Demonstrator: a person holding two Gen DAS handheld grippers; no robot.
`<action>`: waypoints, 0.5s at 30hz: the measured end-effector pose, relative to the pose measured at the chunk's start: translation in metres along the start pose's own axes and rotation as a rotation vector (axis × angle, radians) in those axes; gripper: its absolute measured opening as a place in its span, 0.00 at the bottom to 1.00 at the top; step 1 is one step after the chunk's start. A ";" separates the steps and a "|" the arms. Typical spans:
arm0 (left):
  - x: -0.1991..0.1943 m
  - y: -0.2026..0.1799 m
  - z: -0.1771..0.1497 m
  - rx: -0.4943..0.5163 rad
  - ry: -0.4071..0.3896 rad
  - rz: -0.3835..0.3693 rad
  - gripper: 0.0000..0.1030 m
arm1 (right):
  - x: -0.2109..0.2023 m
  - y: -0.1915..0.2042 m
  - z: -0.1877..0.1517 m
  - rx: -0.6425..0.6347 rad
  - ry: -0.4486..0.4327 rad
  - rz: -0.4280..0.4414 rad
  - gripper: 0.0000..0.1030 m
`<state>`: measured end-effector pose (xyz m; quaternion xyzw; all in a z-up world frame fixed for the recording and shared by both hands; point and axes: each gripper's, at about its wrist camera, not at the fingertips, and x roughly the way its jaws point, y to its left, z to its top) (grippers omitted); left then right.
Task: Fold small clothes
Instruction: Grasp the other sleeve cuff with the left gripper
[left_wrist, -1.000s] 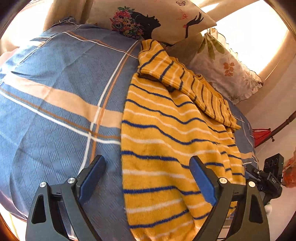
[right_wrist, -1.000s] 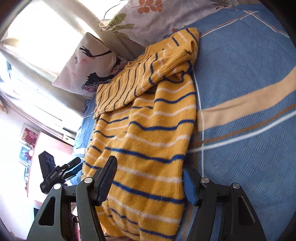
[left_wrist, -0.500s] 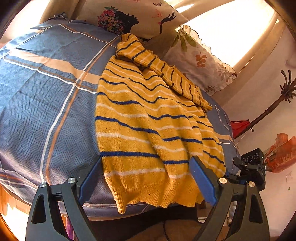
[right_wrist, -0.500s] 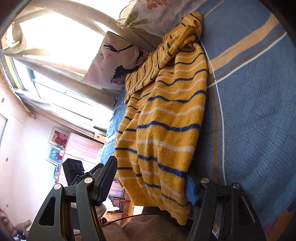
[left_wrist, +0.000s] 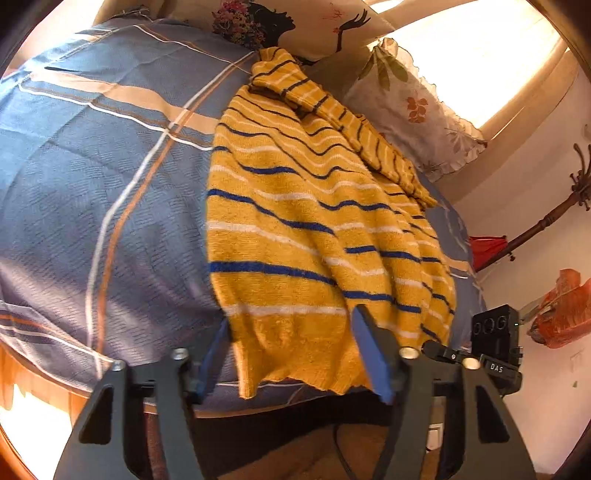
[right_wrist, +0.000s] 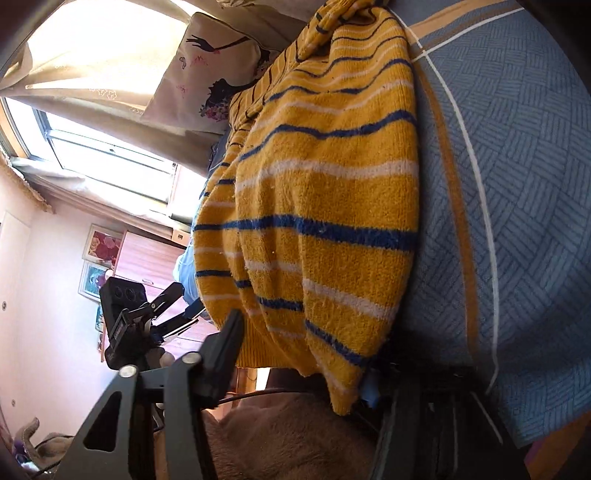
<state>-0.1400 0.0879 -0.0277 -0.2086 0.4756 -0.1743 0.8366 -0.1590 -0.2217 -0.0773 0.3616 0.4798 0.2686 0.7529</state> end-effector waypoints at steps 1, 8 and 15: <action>-0.003 0.005 0.001 -0.002 0.005 0.030 0.18 | -0.001 -0.001 0.000 0.006 -0.007 -0.003 0.15; -0.055 0.041 0.010 -0.106 -0.106 -0.049 0.08 | -0.029 0.015 -0.007 -0.028 -0.051 0.058 0.11; -0.073 0.038 0.002 -0.086 -0.126 -0.027 0.07 | -0.029 0.032 0.000 -0.073 -0.058 0.103 0.11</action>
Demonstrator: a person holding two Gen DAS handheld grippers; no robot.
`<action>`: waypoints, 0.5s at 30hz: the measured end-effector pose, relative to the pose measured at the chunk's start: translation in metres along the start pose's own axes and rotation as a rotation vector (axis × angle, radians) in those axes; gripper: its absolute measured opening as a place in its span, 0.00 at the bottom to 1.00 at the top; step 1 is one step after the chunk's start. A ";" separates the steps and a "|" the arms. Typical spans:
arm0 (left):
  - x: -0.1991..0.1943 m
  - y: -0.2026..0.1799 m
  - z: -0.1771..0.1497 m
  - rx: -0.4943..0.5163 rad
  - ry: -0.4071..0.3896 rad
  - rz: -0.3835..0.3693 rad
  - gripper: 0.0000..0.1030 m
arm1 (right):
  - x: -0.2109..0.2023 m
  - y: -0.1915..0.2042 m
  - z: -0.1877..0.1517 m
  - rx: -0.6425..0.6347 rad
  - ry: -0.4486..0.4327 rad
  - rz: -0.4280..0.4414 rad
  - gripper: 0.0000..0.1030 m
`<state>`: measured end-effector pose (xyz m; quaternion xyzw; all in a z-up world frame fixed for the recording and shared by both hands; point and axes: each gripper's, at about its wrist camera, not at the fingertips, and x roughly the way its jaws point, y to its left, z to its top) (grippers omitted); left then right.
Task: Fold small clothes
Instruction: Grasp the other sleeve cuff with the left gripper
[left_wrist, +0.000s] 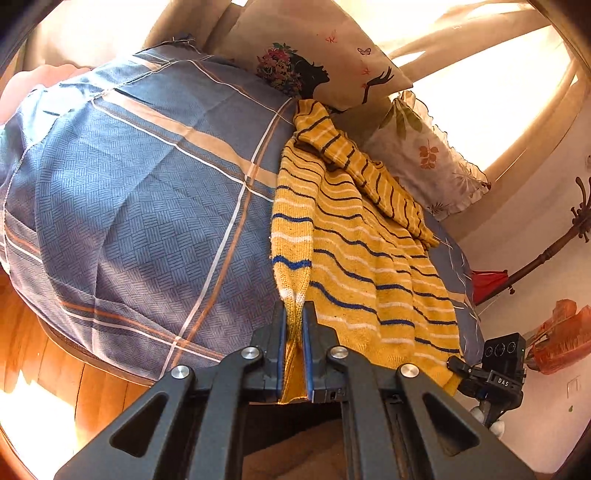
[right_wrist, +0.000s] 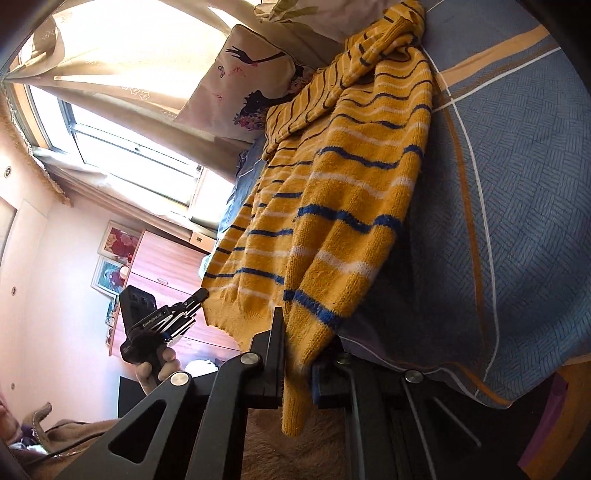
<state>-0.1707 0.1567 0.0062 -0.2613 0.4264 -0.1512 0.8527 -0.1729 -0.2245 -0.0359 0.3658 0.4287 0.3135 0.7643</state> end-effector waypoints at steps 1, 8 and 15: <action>-0.001 0.000 0.004 -0.004 -0.006 -0.012 0.07 | 0.001 0.003 0.005 -0.009 -0.002 0.009 0.11; -0.004 -0.042 0.064 0.095 -0.127 -0.035 0.07 | 0.003 0.037 0.064 -0.104 -0.071 0.056 0.11; 0.030 -0.088 0.161 0.135 -0.172 -0.014 0.07 | -0.003 0.062 0.159 -0.161 -0.174 0.000 0.11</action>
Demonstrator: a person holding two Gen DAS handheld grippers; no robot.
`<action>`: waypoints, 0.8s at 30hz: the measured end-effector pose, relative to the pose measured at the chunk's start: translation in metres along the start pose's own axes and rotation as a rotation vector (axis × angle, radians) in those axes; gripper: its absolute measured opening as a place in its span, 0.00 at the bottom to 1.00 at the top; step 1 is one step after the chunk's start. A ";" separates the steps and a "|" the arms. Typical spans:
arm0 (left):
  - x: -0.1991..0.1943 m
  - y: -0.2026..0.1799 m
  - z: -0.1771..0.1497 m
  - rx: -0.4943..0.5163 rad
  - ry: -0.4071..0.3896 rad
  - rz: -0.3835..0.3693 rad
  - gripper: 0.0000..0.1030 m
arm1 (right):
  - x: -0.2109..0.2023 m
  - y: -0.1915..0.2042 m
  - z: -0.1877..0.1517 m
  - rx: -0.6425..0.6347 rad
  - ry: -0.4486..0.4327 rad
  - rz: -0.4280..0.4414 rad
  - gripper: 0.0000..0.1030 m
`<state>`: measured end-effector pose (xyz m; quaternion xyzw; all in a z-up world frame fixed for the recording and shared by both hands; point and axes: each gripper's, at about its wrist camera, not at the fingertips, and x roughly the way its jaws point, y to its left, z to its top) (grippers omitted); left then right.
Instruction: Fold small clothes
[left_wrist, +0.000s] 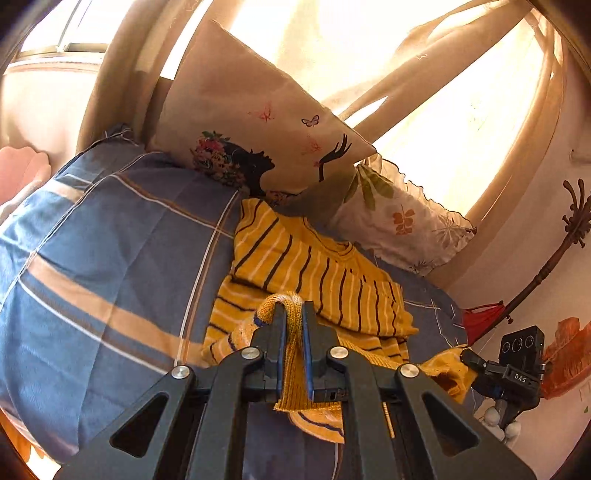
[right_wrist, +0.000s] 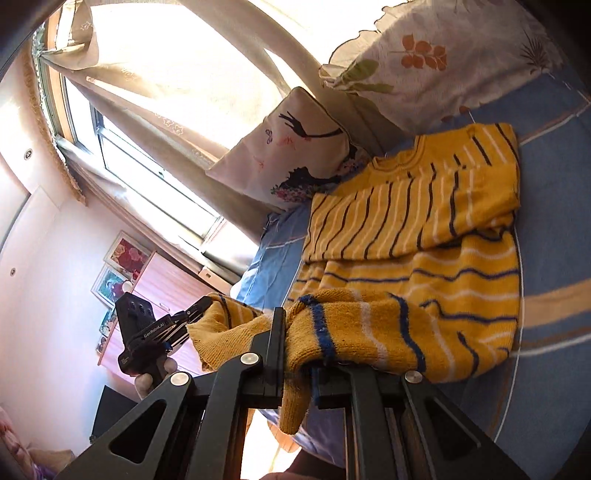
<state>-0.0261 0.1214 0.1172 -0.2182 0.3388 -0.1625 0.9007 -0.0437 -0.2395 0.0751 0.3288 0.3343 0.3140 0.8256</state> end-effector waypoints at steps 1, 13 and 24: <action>0.012 -0.004 0.015 0.000 0.005 0.006 0.07 | 0.003 -0.001 0.016 0.001 -0.010 -0.005 0.11; 0.224 0.013 0.121 -0.077 0.194 0.186 0.08 | 0.088 -0.126 0.142 0.254 -0.015 -0.231 0.13; 0.223 0.061 0.152 -0.228 0.119 0.084 0.53 | 0.097 -0.223 0.173 0.590 -0.161 -0.145 0.55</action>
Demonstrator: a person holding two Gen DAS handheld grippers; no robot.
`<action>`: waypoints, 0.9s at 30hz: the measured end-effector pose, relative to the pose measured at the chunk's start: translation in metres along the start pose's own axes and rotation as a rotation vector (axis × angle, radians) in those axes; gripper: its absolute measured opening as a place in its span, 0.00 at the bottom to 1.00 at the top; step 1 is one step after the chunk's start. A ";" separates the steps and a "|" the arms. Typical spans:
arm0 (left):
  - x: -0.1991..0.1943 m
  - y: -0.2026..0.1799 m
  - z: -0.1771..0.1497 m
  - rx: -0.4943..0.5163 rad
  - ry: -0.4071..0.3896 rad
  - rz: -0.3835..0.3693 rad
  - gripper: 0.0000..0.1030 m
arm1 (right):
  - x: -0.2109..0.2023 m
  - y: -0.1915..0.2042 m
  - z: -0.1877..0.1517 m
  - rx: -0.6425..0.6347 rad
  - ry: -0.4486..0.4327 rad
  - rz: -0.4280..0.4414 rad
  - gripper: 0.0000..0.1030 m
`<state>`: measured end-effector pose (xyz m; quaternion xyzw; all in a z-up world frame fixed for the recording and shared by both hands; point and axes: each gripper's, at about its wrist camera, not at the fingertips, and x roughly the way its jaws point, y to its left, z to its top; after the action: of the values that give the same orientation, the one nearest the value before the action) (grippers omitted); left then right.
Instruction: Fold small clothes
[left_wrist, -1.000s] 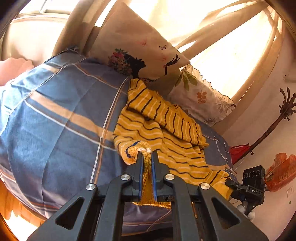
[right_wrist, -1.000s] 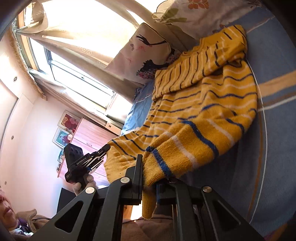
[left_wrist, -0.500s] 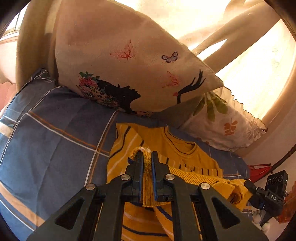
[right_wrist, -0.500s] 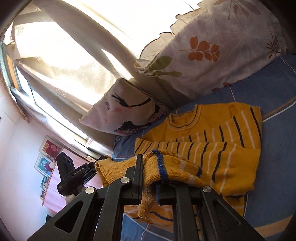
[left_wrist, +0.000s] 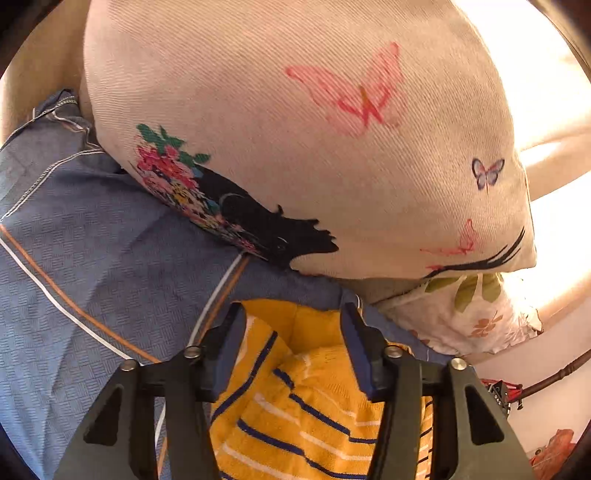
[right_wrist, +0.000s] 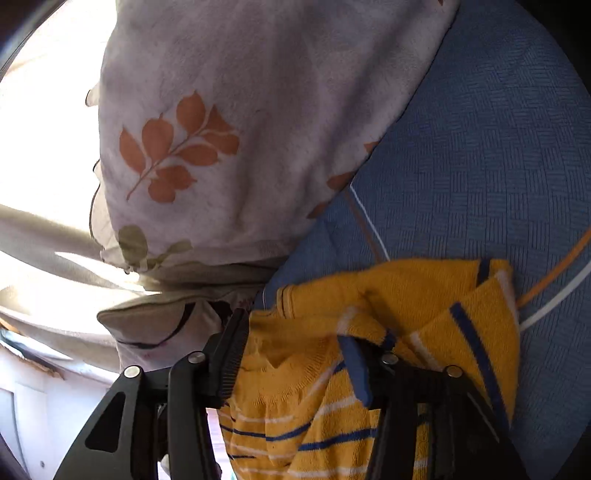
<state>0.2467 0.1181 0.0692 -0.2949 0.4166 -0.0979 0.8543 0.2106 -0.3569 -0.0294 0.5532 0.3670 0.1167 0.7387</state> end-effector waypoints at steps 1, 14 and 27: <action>-0.002 0.003 0.000 0.002 0.009 0.007 0.53 | 0.000 0.000 0.002 0.003 0.002 0.000 0.55; -0.042 0.026 -0.084 0.253 0.117 0.122 0.61 | -0.066 0.042 -0.067 -0.456 0.002 -0.262 0.71; -0.059 0.013 -0.108 0.372 0.115 0.297 0.05 | -0.104 0.004 -0.119 -0.577 0.020 -0.484 0.12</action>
<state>0.1252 0.1072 0.0478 -0.0619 0.4779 -0.0629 0.8740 0.0583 -0.3290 0.0032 0.2185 0.4465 0.0426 0.8666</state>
